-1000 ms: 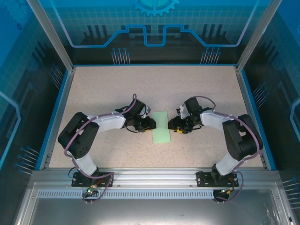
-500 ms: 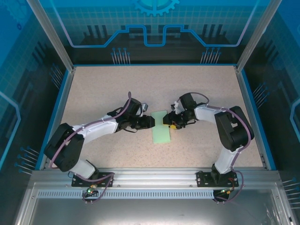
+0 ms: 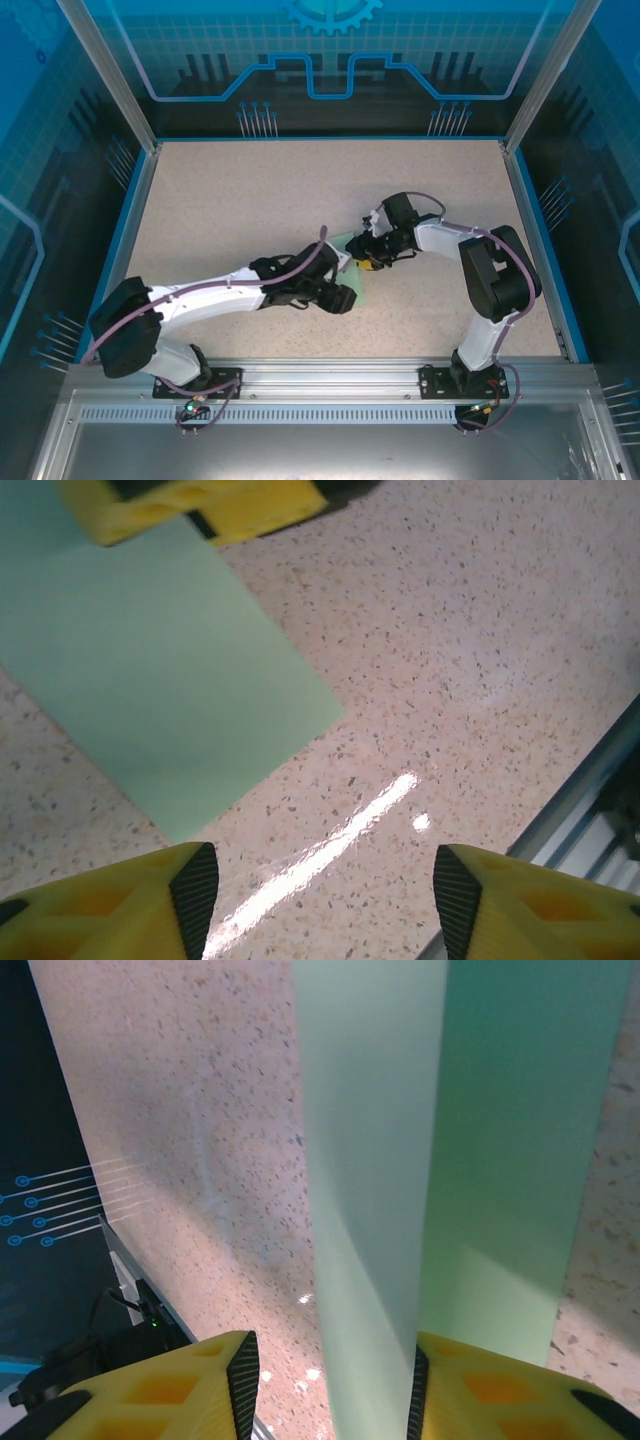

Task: Fold a paper plane with a square sheet of paper (fold left side to right side)
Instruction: Fold the triangle a second time at the center of the table.

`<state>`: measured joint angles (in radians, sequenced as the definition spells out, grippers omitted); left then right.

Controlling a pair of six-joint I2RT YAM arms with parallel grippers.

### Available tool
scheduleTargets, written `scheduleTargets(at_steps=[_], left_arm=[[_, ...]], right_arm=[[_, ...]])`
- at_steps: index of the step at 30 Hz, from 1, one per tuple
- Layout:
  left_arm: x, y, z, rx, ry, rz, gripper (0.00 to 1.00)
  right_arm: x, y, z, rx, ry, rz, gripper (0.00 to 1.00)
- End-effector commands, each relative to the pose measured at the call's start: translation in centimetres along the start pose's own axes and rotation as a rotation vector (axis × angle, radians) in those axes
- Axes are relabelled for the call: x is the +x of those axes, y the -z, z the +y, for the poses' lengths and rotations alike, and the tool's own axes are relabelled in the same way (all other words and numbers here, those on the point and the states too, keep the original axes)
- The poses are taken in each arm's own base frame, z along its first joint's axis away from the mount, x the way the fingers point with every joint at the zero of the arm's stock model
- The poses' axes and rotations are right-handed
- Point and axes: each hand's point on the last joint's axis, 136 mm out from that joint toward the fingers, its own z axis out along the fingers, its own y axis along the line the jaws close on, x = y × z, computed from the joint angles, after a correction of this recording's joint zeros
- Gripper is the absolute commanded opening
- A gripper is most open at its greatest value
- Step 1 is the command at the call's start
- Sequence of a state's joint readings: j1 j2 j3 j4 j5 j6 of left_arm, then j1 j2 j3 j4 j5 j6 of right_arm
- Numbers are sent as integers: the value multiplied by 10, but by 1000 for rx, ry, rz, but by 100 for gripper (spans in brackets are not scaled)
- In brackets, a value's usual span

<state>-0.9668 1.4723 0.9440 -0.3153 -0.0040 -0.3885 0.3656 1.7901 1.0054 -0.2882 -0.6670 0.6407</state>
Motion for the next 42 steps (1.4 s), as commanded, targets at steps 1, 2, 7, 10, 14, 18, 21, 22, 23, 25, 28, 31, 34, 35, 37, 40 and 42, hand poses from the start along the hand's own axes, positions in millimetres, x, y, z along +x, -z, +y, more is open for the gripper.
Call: scheduleTargets(at_steps=[1,2,7,10,14,18,21,22,23,25,28,31,34,35,37,40,42], left_arm=[[0,-14,1,-137,-109,19,65],[2,-19,-1,-157,-128,29,66],[2,-42,-8,-279,-200,39,72],[2,-50,0,-366,-217,46,75],[-1,-56,9,-455,-240,44,76],[-7,-60,13,-508,-261,32,76],[-11,-64,14,-525,-283,32,76],[-12,-65,14,-531,-288,34,75],[-11,-67,15,-533,-290,39,74],[-10,-69,15,-537,-293,40,69],[-11,-67,14,-529,-290,31,60],[-13,-64,9,-492,-277,-1,46],[-12,-61,8,-479,-268,-8,33],[-12,-61,8,-481,-271,-4,27],[-12,-60,8,-482,-272,-1,20],[-14,-58,6,-472,-266,-9,13],[-15,-54,4,-465,-264,-12,7]], right_arm=[[-1,3,9,-26,-25,21,43],[-1,3,9,-26,-27,20,43],[-2,4,10,-24,-35,20,43],[-2,4,9,-18,-37,20,43],[-1,3,8,-15,-45,24,43],[-1,3,6,-10,-45,24,43],[0,3,6,-8,-44,25,43],[-1,3,5,-7,-46,23,43],[-1,3,5,-5,-46,23,43],[0,3,5,-3,-45,24,43],[-1,3,3,3,-44,23,43],[-1,3,2,10,-39,21,43],[-1,3,2,18,-31,20,43],[-2,4,2,22,-27,19,43],[-2,5,2,29,-19,18,43],[-2,6,1,36,-13,15,43],[-4,8,3,30,2,3,43]])
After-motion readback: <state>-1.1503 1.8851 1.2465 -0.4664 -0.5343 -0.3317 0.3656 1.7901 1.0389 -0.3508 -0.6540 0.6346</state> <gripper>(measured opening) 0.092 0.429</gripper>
